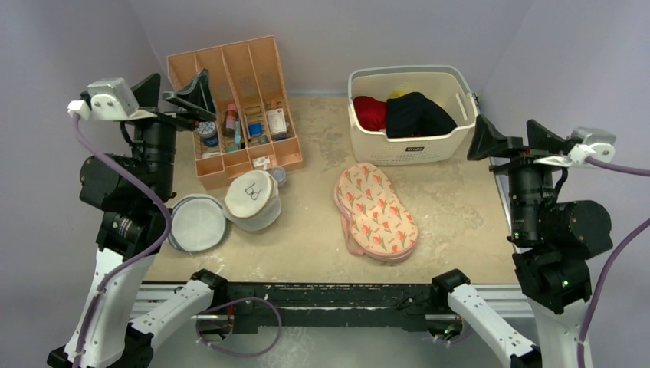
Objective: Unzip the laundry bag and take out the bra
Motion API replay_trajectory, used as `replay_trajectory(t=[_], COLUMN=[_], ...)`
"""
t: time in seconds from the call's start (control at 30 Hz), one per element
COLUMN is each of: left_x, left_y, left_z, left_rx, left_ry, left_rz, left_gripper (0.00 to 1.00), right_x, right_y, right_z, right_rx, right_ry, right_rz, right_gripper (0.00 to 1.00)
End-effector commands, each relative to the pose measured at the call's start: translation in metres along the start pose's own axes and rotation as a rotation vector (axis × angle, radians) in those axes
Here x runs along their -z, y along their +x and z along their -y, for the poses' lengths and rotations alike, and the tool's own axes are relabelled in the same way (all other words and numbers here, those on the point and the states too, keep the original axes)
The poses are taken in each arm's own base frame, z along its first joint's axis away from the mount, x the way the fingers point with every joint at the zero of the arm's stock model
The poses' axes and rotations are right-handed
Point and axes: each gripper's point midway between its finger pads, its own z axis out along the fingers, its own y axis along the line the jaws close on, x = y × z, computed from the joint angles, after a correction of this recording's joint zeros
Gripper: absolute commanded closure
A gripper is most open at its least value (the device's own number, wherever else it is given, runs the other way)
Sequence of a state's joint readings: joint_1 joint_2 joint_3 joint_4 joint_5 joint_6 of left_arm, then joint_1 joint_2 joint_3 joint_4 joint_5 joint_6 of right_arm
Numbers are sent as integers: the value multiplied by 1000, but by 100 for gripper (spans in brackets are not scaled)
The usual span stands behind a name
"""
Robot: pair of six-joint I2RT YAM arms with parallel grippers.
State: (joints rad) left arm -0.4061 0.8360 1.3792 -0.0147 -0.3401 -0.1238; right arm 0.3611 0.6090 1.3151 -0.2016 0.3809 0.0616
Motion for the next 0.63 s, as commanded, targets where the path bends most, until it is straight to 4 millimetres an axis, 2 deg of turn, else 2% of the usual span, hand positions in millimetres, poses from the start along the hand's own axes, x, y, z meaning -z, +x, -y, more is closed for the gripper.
replay_trajectory(t=[0.0, 0.37, 0.47, 0.5, 0.53, 0.6], left_x=[-4, -10, -10, -11, -11, -10], left_y=[12, 26, 33, 35, 36, 38], left_z=[11, 17, 15, 15, 15, 15], left_rx=[8, 17, 12, 8, 6, 1], left_ry=[47, 71, 65, 62, 62, 66], left_rz=[-65, -82, -84, -89, -93, -101], left_gripper=[1, 2, 2, 2, 2, 2], right_x=[-12, -18, -13, -10, -7, -4], right_y=[-9, -13, -6, -8, -19, -20], right_z=[8, 6, -7, -11, -7, -1], right_rx=[-6, 0, 36, 40, 29, 25], right_ry=[76, 74, -16, -46, -35, -8], right_rz=[13, 18, -4, 20, 71, 77], right_gripper=[0, 0, 0, 0, 0, 0])
